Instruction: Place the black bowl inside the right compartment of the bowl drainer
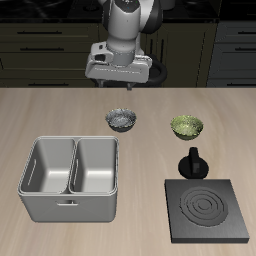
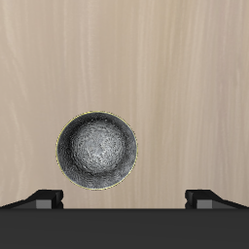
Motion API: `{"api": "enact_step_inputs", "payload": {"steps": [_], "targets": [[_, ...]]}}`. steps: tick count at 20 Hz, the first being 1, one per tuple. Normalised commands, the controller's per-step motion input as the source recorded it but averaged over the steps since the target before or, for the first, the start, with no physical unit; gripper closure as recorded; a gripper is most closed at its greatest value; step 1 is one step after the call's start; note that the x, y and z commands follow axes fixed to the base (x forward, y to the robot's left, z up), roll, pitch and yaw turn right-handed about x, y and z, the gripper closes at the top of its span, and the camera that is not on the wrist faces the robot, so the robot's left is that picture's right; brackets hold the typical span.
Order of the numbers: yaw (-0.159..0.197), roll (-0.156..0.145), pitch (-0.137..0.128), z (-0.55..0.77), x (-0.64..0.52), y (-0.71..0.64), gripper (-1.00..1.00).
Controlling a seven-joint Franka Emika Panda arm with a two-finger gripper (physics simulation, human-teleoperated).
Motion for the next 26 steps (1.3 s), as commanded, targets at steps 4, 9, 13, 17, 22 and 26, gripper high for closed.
{"api": "enact_step_inputs", "payload": {"steps": [4, 9, 13, 17, 22, 26], "targets": [[-0.042, 0.002, 0.065, -0.29, 0.08, 0.00, -1.00], [-0.023, -0.003, 0.035, -0.27, 0.02, -0.06, -1.00], [-0.006, -0.025, 0.043, -0.40, 0.04, -0.05, -1.00], [-0.030, -0.010, 0.051, -0.33, 0.01, 0.02, -1.00], [-0.051, 0.001, 0.065, -0.36, -0.06, 0.01, -1.00], [-0.030, 0.013, 0.043, -0.21, -0.06, 0.13, -1.00]]}}
